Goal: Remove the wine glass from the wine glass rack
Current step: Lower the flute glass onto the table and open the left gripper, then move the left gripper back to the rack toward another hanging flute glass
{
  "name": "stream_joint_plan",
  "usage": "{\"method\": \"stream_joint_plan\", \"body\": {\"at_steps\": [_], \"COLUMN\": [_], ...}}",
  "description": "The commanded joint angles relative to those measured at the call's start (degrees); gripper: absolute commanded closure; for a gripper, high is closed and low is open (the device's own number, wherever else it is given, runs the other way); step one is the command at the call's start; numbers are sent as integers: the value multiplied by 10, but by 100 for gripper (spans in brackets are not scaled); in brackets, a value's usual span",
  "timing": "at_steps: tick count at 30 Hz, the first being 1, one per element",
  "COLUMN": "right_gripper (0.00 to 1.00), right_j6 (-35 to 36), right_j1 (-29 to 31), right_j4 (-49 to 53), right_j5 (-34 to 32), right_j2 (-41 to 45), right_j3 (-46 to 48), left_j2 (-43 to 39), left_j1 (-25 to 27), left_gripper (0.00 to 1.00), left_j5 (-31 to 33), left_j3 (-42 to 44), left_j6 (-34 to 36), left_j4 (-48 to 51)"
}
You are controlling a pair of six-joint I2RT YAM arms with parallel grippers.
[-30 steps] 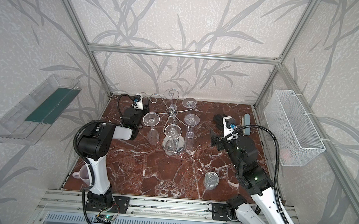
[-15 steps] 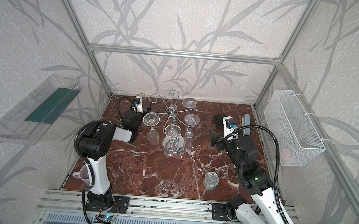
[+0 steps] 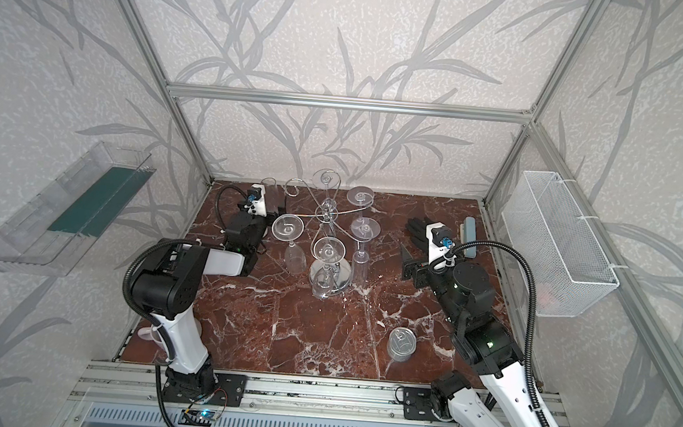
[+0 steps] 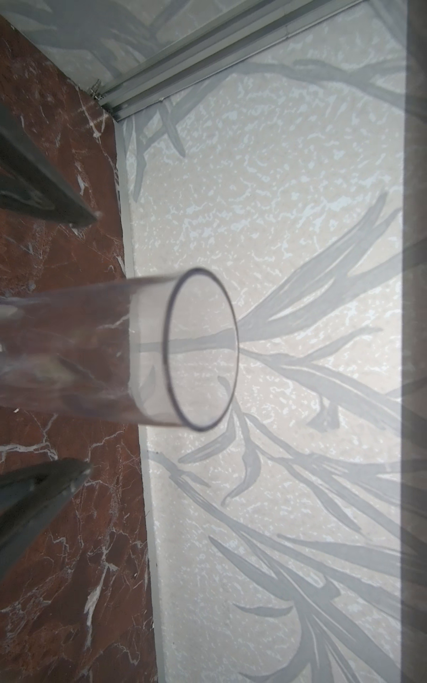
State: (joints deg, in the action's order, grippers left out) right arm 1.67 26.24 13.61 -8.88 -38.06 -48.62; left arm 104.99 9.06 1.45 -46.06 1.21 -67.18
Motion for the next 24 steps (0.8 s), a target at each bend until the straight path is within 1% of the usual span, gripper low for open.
{"method": "stream_joint_plan", "body": {"at_steps": [1, 8, 13, 16, 18, 20, 24], "right_gripper": [5, 5, 5, 5, 5, 5, 5], "right_j6": [-9, -10, -6, -2, 0, 1, -1], "right_j1": [-1, -1, -2, -1, -2, -1, -1], "right_j4": [0, 0, 14, 15, 16, 20, 25], "right_j5": [5, 7, 7, 18, 25, 29, 35], "right_j2": [14, 33, 35, 35, 32, 28, 17], "right_j3": [1, 0, -13, -22, -30, -35, -40], "left_j2": [-44, -128, -206, -253, -284, -316, -385], "left_j1": [3, 3, 3, 3, 3, 3, 3], "left_gripper": [1, 1, 1, 1, 1, 1, 1], "left_j5": [1, 5, 7, 25, 39, 41, 53], "left_j3": [15, 41, 44, 38, 22, 4, 2], "left_j6": [-14, -26, -40, -57, -84, -107, -150], "left_j4": [16, 63, 141, 210, 284, 361, 432]}}
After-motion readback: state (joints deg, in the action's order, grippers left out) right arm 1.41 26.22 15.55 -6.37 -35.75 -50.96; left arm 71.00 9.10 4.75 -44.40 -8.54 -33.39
